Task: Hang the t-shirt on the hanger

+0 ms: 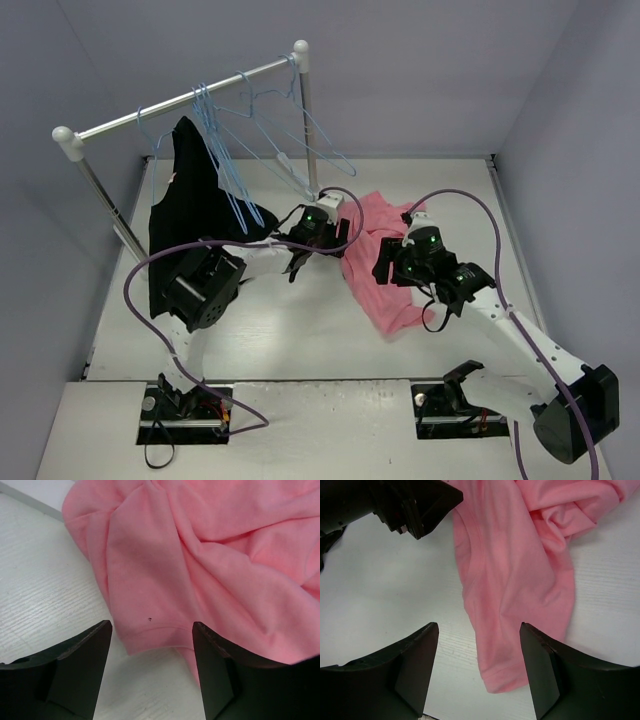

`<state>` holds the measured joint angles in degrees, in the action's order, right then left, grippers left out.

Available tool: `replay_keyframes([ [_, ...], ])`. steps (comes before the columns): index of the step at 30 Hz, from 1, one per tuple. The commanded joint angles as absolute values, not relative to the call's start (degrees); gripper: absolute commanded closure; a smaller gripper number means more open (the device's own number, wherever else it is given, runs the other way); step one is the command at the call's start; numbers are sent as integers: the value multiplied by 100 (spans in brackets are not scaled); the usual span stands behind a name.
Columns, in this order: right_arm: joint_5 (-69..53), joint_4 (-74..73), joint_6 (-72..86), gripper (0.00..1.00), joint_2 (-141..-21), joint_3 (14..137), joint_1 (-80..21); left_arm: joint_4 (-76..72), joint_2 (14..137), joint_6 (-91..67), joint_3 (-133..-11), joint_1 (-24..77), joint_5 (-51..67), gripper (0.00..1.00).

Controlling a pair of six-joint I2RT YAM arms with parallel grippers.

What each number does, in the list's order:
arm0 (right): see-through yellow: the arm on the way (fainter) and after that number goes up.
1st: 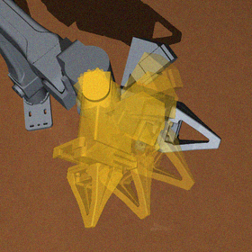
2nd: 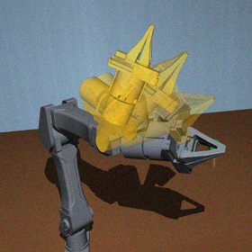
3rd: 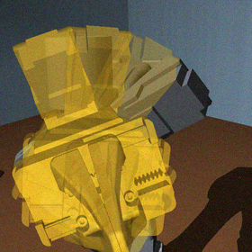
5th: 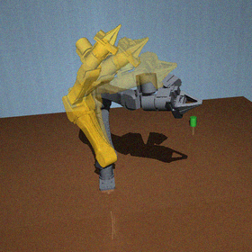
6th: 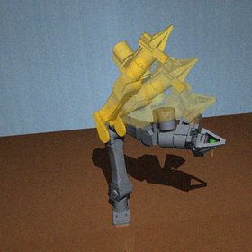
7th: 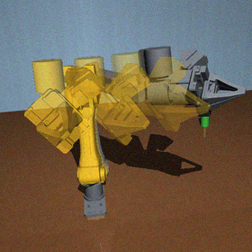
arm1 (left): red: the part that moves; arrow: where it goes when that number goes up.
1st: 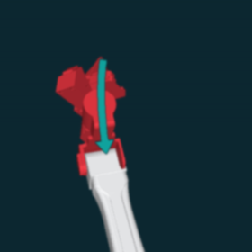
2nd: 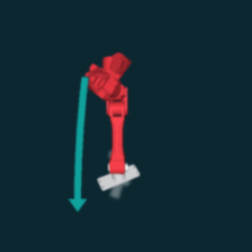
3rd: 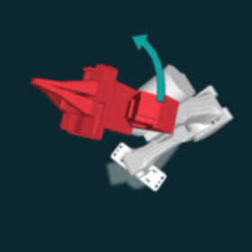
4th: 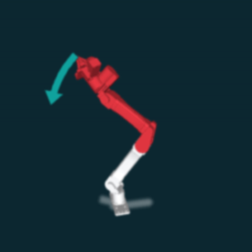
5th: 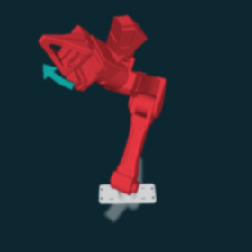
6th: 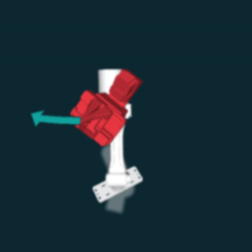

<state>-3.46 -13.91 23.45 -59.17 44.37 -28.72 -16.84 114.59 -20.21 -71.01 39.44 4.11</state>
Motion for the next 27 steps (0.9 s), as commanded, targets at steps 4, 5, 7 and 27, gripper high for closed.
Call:
replay_keyframes([
  [4,-250,-1042,2264,37,-6137,4430,-3117,-2065,11544,-2138,-7338,3919,93,49],
  [5,-132,-1021,2292,37,-6200,4430,-3242,-2065,11565,-2152,-7331,3912,72,52],
  [7,140,-962,2343,37,-6301,4406,-3466,-2065,11595,-2200,-7316,3908,59,63],
  [27,1360,393,3187,38,-8061,3662,-4683,-2048,10144,-2428,-5832,3875,131,100],
])
